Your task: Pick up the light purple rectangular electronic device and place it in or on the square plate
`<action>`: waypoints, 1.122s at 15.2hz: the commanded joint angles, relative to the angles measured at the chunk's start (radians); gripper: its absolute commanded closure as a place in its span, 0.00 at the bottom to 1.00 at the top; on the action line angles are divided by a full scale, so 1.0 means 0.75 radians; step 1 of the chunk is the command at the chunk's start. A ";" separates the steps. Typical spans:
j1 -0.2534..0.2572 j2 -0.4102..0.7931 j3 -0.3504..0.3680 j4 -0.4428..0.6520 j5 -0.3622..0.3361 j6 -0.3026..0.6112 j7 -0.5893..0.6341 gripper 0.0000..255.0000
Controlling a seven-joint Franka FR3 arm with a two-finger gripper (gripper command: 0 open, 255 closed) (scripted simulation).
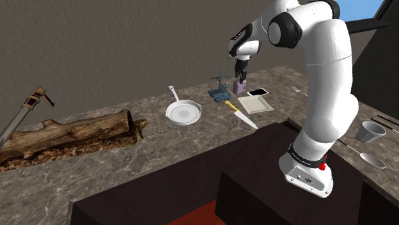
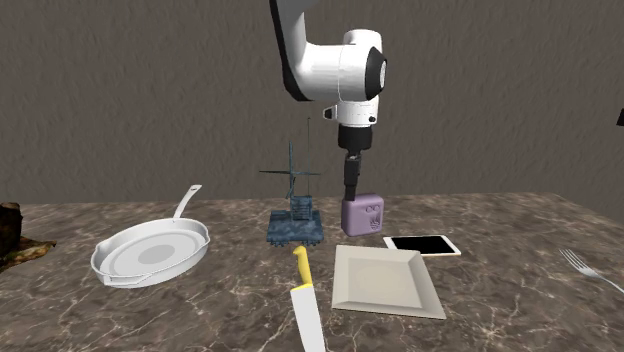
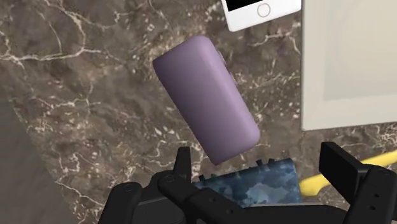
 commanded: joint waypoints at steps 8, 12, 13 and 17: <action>-0.052 0.146 0.056 0.057 0.065 0.080 -0.067 0.00; -0.052 0.146 0.056 0.057 0.065 0.080 -0.067 0.00; -0.052 0.146 0.056 0.057 0.065 0.080 -0.067 0.00; -0.052 0.145 0.056 0.057 0.065 0.080 -0.067 1.00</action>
